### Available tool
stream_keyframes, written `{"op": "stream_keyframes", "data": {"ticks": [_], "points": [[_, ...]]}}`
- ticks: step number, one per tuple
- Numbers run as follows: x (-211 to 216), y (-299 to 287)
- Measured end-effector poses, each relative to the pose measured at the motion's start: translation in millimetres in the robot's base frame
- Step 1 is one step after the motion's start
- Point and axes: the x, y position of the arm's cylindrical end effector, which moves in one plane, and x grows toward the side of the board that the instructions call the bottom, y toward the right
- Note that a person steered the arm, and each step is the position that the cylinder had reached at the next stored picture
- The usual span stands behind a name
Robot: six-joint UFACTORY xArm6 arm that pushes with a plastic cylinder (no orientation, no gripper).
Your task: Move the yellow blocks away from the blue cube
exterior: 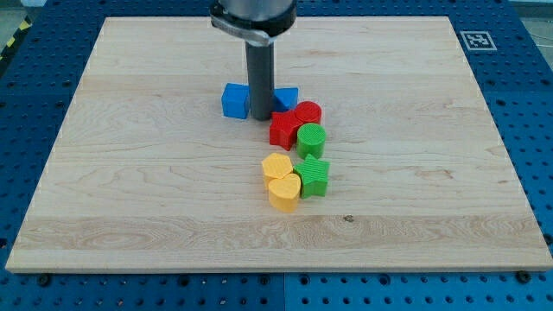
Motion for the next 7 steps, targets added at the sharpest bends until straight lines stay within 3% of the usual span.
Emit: {"op": "stream_keyframes", "data": {"ticks": [2,5,7], "points": [[49.2,0.0],[62.7,-22.0],[28.3,-53.4]]}}
